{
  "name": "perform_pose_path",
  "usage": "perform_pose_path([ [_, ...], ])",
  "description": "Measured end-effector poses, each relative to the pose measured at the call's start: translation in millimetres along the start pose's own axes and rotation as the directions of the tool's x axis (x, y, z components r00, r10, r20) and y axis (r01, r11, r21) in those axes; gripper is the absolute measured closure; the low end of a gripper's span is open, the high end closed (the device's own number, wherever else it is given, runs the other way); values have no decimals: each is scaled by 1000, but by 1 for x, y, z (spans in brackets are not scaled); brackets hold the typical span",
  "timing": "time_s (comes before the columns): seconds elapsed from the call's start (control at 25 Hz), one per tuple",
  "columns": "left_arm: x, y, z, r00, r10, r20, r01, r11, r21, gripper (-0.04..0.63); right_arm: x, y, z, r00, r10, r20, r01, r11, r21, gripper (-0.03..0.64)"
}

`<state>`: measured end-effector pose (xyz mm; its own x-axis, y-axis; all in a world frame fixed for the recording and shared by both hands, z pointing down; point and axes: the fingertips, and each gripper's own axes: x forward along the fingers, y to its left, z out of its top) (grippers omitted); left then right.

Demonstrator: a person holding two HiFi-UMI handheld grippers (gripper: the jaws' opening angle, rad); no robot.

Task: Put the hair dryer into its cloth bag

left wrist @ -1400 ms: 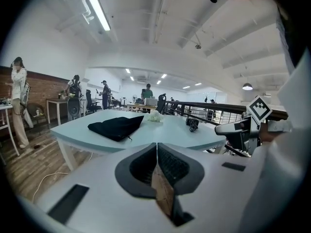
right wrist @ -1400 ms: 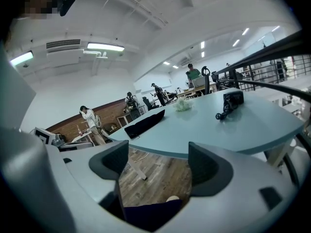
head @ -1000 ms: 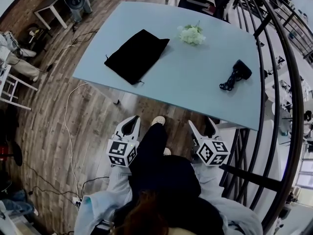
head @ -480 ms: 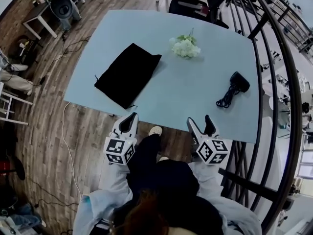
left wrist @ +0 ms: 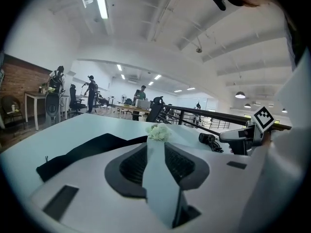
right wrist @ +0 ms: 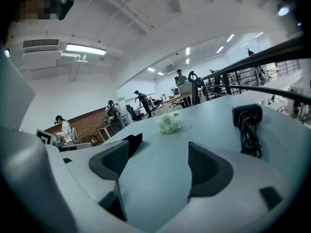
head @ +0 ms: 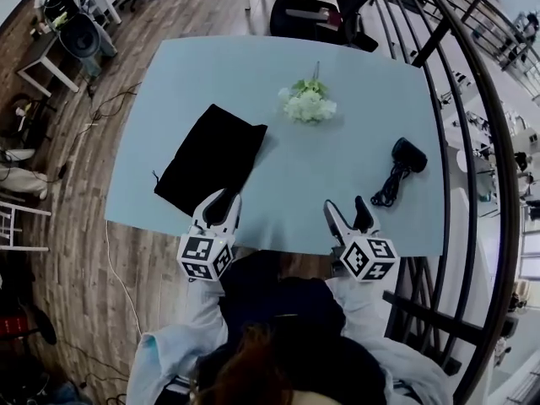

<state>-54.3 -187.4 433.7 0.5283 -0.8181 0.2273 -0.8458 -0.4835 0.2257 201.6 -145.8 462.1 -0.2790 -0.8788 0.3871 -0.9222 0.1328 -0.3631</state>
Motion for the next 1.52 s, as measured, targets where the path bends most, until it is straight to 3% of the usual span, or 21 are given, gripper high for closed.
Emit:
perform_pose_path([
  [0.08,14,5,4,999,-35,-5,35,999,-5,448,8,-3,6,1000,-24,8,24,1000,3,232],
  [0.48,79,10,5,980,-192,-55,193,981,7,448,23,-36,23,983,-178,48,178,984,14,232],
  [0.72,101,-2,-2,961,-263,-90,264,964,-2,448,0,-74,41,949,-306,82,307,952,-5,232],
  [0.88,116,-21,-6,950,-293,-105,295,955,1,448,-19,-118,54,908,-405,104,405,914,26,232],
  [1.2,137,-53,-15,947,-287,-146,288,957,-9,448,-15,-194,60,856,-517,29,515,855,53,211],
  [1.52,151,-57,-17,964,-202,-172,202,979,-17,448,28,-254,32,821,-556,-129,569,817,99,136],
])
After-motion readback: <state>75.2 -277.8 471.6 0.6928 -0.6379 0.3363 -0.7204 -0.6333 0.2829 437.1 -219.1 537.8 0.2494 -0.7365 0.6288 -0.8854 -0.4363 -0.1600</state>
